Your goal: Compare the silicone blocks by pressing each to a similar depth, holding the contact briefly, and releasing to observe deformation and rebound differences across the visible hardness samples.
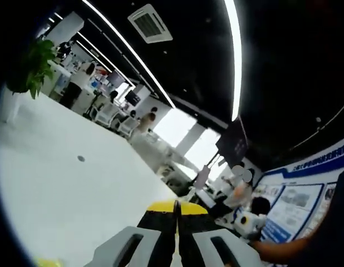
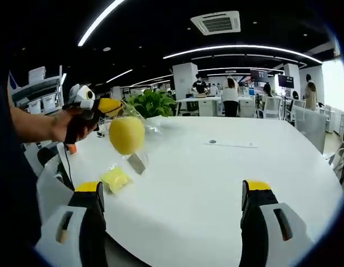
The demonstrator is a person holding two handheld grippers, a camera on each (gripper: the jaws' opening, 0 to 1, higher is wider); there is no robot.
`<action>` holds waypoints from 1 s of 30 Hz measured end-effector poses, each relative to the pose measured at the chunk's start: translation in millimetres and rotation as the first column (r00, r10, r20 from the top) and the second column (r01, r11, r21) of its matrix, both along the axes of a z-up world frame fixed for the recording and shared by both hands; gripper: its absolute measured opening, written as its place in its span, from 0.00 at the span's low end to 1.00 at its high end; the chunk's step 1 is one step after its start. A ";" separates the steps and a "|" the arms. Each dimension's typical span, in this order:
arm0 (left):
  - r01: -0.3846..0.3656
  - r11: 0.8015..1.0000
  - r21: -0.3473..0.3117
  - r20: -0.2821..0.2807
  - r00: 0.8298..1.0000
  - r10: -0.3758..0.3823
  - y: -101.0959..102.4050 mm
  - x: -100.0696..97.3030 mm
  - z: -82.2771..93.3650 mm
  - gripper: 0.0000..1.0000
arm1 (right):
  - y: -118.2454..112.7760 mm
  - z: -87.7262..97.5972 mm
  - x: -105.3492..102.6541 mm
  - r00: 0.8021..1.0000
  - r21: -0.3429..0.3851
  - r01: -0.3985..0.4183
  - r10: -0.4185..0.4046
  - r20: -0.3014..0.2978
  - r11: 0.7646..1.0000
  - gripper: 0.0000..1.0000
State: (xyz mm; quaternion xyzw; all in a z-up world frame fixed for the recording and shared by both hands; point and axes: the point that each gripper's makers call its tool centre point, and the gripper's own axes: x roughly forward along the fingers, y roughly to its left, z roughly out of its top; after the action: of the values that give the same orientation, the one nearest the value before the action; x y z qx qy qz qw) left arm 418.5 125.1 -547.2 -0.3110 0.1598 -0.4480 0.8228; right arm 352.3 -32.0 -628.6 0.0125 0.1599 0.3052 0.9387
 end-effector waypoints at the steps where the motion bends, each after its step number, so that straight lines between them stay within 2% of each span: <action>1: -0.001 1.000 0.002 -0.012 1.000 0.001 -1.1 0.4 -3.0 0.00 | -0.7 -1.6 -0.3 1.000 0.000 0.001 -0.001 0.001 1.000 0.96; 13: -0.004 1.000 -0.016 -0.121 0.993 0.002 -11.5 -2.8 -42.7 0.00 | -9.4 -19.3 -8.5 0.999 -0.016 0.027 -0.028 -0.044 0.999 0.96; 15: -0.008 0.999 -0.034 -0.150 0.989 0.003 -11.6 -3.7 -46.9 0.00 | -9.4 -21.7 -10.1 0.998 -0.015 0.022 -0.023 -0.051 1.000 0.96; 20: -0.020 0.999 -0.045 -0.172 0.985 0.012 -11.3 -2.4 -55.7 0.00 | -9.1 -26.3 -12.1 0.998 -0.027 0.021 -0.023 -0.057 0.999 0.96; 22: -0.027 0.998 -0.048 -0.192 0.981 0.017 -11.2 -1.7 -63.6 0.00 | -12.2 -33.8 -11.4 0.997 -0.062 0.032 -0.036 -0.068 0.998 0.96; 26: -0.055 0.995 -0.088 -0.252 0.967 0.031 -9.3 1.8 -77.2 0.00 | -9.8 -34.3 -12.1 0.997 -0.052 0.035 -0.039 -0.074 0.998 0.96; 30: -0.079 0.993 -0.092 -0.285 0.957 0.050 -7.0 5.6 -91.0 0.00 | -9.2 -38.0 -10.2 0.995 -0.049 0.034 -0.039 -0.087 0.998 0.96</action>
State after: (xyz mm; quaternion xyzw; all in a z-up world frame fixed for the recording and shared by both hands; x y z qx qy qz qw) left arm 424.1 118.1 -638.2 -0.4187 0.2421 -0.3798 0.7886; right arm 342.1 -41.2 -666.7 0.0065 0.2078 0.2833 0.9362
